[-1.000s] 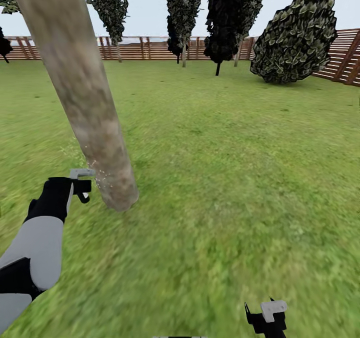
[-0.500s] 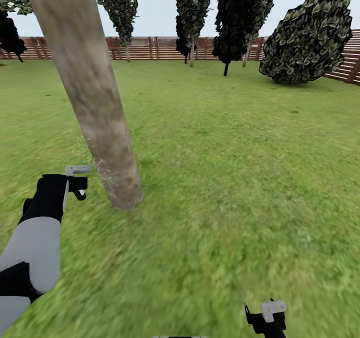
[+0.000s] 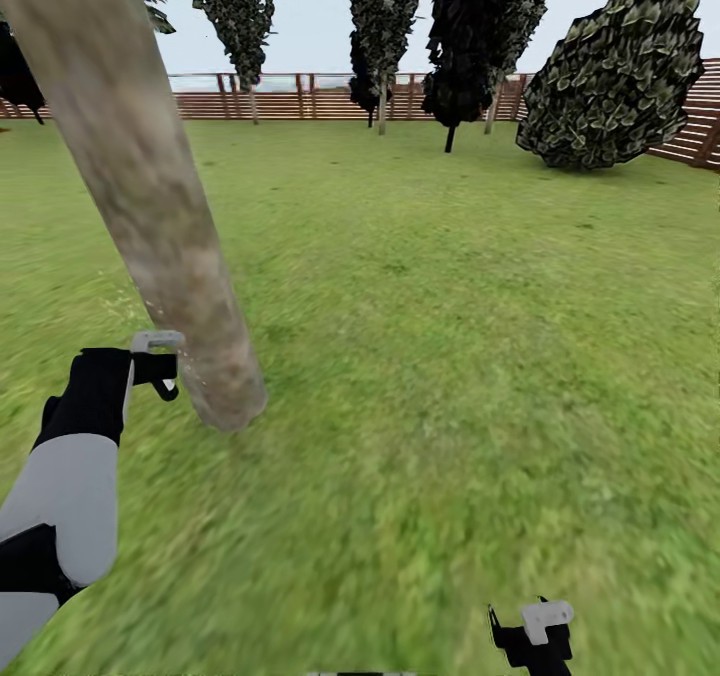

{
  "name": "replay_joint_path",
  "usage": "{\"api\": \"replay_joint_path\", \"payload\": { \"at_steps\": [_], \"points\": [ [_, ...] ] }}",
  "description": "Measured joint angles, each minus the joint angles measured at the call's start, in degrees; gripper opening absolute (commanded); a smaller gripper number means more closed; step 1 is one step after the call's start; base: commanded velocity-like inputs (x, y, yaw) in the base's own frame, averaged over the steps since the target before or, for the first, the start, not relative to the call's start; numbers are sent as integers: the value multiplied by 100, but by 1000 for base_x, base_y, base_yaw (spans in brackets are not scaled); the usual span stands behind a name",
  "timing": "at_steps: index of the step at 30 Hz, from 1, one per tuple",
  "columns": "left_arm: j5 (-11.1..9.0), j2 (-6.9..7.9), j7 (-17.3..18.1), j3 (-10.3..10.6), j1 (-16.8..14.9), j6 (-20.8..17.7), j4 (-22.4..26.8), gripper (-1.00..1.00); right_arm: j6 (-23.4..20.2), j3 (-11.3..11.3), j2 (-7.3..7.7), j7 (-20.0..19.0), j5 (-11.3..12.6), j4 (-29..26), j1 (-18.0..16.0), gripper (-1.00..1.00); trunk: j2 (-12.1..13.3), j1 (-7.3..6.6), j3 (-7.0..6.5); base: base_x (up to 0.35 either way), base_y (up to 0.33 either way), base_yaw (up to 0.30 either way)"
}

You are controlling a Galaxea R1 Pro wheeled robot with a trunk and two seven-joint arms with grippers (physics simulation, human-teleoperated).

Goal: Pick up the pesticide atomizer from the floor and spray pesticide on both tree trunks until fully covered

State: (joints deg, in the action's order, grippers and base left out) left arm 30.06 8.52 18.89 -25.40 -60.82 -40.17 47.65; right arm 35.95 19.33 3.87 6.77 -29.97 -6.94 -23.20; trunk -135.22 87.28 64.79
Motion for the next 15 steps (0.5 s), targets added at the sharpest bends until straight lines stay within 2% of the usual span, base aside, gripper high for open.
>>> {"api": "replay_joint_path", "payload": {
  "at_steps": [6, 12, 15],
  "points": [
    [6, 1, -3, 0, 0, 0, 7, -100, 0, 0, 0, 0, 0, 0, 0, 100, 0, 0, 0, -93, -265, 0],
    [18, 0, -34, 6, 0, 0, 0, -100, 0, 0, 0, 0, 0, 0, 0, 100, 0, 0, 0, 131, -252, 0],
    [29, 14, -40, 1, 0, 1, 0, -100, 0, 0, 0, -3, 0, 0, 0, 100, 0, 0, 0, 111, -114, 0]
  ]
}}
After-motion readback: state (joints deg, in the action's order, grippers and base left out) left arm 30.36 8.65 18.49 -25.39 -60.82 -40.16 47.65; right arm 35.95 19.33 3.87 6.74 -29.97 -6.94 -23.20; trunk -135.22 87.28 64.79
